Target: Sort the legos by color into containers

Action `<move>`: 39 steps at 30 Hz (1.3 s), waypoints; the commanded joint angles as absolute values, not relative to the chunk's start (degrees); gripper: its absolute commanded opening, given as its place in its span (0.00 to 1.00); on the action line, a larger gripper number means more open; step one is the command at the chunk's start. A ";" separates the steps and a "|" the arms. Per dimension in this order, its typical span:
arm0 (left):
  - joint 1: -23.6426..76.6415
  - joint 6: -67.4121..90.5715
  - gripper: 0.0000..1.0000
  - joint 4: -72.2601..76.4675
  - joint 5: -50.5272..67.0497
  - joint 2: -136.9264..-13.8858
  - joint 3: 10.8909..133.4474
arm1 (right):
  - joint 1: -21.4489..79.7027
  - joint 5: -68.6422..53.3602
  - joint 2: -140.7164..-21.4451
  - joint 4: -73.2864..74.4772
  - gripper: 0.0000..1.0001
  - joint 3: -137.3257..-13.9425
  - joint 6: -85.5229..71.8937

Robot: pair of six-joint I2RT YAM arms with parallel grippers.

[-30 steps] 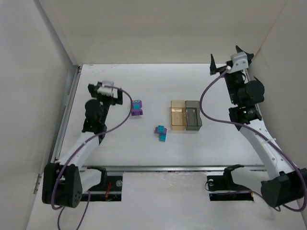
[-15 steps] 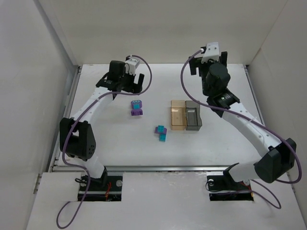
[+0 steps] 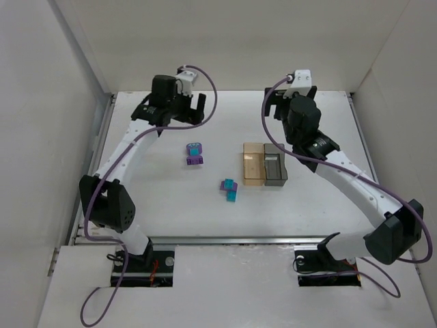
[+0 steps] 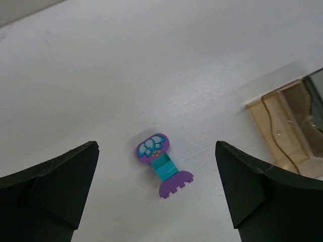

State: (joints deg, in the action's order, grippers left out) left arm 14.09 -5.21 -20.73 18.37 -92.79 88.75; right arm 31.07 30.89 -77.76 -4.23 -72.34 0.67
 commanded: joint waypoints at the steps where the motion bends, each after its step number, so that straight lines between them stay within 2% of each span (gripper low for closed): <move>1: 19.07 -11.95 1.00 -20.58 -6.84 -90.45 94.47 | 33.22 31.46 -74.80 -4.39 1.00 -71.28 -1.85; 4: 19.60 -8.71 1.00 -10.92 -19.57 -88.60 94.48 | 33.75 33.65 -74.27 -4.39 1.00 -70.23 -1.85; 5: 19.60 -6.44 1.00 -8.98 -27.69 -87.11 93.70 | 34.27 33.66 -73.57 -4.39 1.00 -70.22 -1.85; 7: 18.90 1.57 0.99 -6.25 -32.77 -85.79 88.09 | 34.28 33.66 -73.56 -4.39 1.00 -69.62 -2.37; 9: 18.90 0.54 0.87 -8.07 -23.33 -85.17 85.44 | 34.80 33.66 -72.96 -3.70 1.00 -69.61 -2.90; 10: 19.94 3.49 0.87 -14.52 -21.03 -85.86 85.43 | 35.33 33.66 -72.95 -3.69 1.00 -69.61 -3.60; 11: 21.00 6.13 0.96 -18.33 -18.92 -86.74 86.82 | 35.33 33.14 -72.43 -2.91 1.00 -69.61 -4.65; 12: 22.05 8.59 1.00 -21.76 -14.20 -88.58 87.71 | 35.33 32.26 -71.55 -2.03 1.00 -69.61 -5.35; 16: 25.48 16.35 1.00 -31.37 -6.88 -94.02 87.55 | 35.33 24.37 -69.96 -2.02 1.00 -67.15 -8.61; 23: 31.20 16.96 1.00 -31.29 -14.06 -101.42 82.88 | 36.39 22.94 -68.82 0.09 1.00 -63.98 -14.93; 30: 30.68 18.63 1.00 -30.15 -19.59 -109.51 84.90 | 37.44 22.94 -68.82 2.11 1.00 -63.98 -15.47; 36: 30.67 19.25 0.79 -30.76 -21.53 -112.15 85.43 | 37.44 22.94 -69.35 2.64 1.00 -63.98 -15.47; 39: 30.15 19.25 0.75 -30.23 -22.06 -113.29 86.65 | 37.44 22.32 -70.57 2.64 1.00 -63.98 -15.47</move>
State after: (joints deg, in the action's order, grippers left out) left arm 30.61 18.22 -30.24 -19.62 -113.62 83.48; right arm 36.86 23.11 -70.11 3.09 -63.68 -14.83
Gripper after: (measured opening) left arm 0.758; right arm 0.999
